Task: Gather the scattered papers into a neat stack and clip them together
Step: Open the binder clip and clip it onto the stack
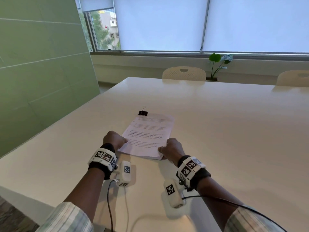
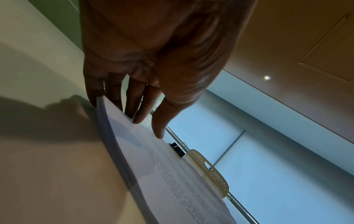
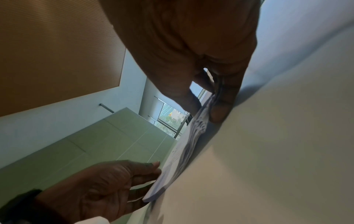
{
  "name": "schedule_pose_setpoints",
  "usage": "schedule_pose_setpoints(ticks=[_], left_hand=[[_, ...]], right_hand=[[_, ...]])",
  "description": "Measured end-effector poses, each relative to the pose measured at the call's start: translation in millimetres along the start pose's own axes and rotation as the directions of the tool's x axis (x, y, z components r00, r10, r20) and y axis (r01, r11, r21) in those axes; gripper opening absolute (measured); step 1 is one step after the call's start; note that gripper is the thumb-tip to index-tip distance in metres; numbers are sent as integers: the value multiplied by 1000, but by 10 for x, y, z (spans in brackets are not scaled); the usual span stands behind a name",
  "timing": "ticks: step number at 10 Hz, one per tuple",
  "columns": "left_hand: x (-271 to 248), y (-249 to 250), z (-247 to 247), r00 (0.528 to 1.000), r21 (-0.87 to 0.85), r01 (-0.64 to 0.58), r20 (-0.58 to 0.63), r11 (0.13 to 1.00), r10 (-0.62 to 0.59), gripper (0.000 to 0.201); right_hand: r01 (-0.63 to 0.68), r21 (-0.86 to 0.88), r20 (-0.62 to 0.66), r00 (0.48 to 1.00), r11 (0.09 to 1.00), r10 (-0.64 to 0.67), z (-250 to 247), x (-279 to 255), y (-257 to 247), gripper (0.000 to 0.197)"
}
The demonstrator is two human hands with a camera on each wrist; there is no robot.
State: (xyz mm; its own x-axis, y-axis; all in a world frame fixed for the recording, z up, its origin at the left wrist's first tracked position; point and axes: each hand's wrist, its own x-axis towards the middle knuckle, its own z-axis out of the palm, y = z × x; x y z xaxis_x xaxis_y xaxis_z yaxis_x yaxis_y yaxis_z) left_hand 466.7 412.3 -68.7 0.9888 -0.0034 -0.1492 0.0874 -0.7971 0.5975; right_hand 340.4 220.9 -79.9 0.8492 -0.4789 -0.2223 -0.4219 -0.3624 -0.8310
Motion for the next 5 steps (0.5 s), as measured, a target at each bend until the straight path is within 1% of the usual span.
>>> schedule_pose_setpoints(ticks=[1,2,3,4,5], left_hand=[[-26,-3,39,1000,9,10,-16,1000,-10,45],[-31,-32,71,1000,29,4,-5,1000,-4,44],[-63,-45,75,1000,27,-21,7,999,21,42],[-75,-43,116,998,20,-60,21,998,59,39],[-113,-17,156,995,-78,-95,-37,992,93,30]], right_hand=[[-35,25,-3,999,999,35,14,-9,-19,29],[-15,2,-19,1000,1000,15,24,-18,-27,25],[-7,-27,-11,1000,1000,6,14,-45,-37,32],[-12,-9,18,1000,1000,13,-26,-107,-54,24],[14,-13,32,999,1000,-13,-123,-135,-10,20]])
